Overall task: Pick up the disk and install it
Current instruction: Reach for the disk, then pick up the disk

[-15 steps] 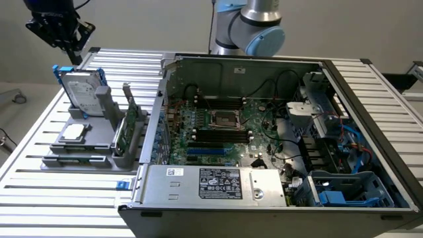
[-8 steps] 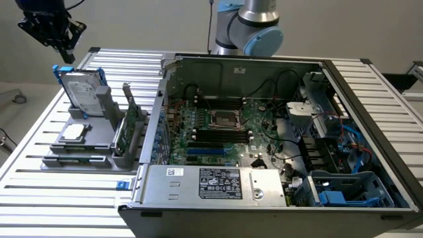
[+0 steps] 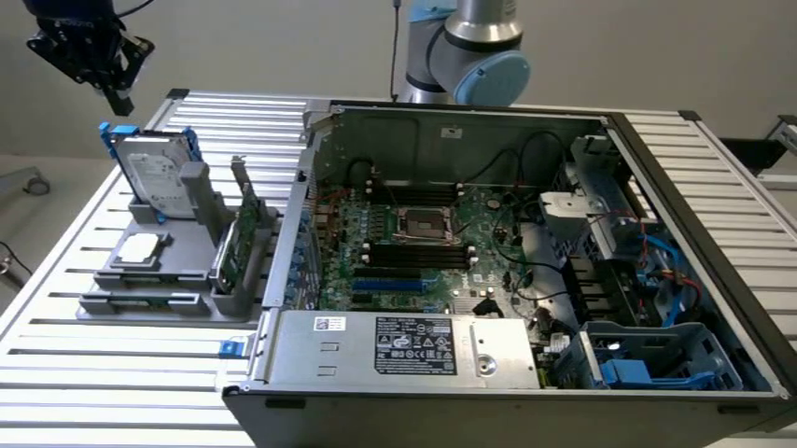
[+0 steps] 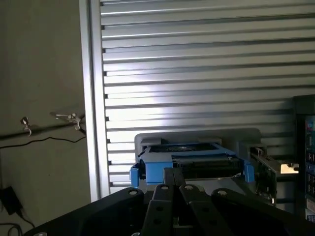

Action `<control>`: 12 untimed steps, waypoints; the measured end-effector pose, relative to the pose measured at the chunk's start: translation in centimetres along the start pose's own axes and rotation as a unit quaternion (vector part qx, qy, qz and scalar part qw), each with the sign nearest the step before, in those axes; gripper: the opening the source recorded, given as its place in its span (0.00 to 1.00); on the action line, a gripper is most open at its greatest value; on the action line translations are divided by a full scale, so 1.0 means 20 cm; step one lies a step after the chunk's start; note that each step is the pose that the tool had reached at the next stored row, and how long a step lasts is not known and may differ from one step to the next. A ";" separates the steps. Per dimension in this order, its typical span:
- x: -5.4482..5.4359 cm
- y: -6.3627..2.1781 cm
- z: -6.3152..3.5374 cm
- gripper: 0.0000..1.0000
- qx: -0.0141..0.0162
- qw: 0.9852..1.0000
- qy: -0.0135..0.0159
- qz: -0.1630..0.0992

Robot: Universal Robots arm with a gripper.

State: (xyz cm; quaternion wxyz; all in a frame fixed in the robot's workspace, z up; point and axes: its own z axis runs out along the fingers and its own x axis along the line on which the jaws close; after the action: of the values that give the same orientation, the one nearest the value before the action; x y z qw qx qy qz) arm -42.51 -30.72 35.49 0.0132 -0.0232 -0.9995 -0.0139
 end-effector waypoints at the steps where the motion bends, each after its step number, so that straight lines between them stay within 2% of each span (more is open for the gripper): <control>1: 0.00 0.000 0.000 0.11 0.000 1.000 0.000 0.000; 12: 0.01 0.000 0.001 0.11 0.000 1.000 0.000 0.000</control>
State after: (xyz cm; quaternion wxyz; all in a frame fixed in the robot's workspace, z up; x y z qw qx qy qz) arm -42.64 -30.72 35.48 0.0131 -0.0232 -0.9995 -0.0139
